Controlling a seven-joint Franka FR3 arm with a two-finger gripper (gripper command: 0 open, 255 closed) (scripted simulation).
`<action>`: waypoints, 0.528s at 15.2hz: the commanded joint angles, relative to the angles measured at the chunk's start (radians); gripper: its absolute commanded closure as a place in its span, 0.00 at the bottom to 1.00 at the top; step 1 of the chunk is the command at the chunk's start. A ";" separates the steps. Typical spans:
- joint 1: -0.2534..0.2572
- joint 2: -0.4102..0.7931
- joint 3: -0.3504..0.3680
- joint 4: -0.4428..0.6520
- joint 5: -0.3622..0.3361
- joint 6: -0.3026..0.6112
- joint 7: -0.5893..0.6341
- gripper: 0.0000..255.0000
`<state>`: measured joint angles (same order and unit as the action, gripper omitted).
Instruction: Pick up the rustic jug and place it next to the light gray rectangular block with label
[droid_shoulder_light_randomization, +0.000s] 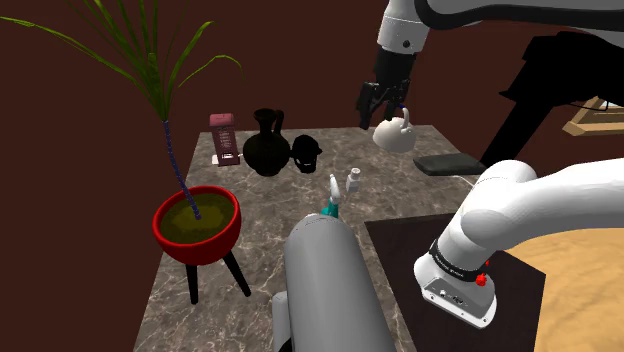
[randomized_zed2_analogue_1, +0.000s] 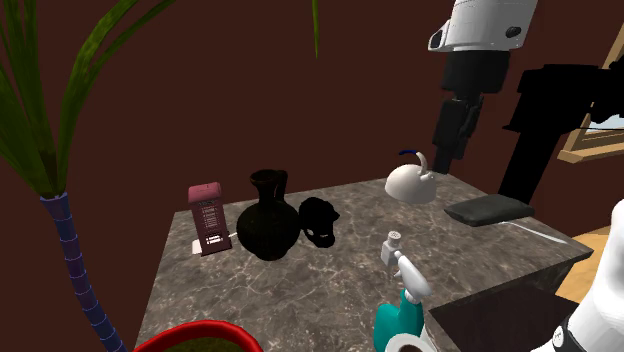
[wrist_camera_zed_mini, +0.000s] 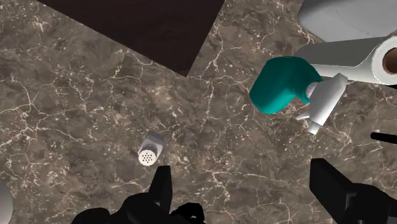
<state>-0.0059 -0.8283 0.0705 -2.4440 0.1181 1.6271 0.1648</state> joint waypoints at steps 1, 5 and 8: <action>0.000 0.000 0.000 0.000 0.000 0.000 0.000 0.00; -0.035 0.142 0.071 0.051 0.032 0.104 0.148 0.00; -0.066 0.256 0.118 0.104 0.041 0.173 0.259 0.00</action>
<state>-0.0618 -0.6115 0.1717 -2.3555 0.1553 1.7728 0.3821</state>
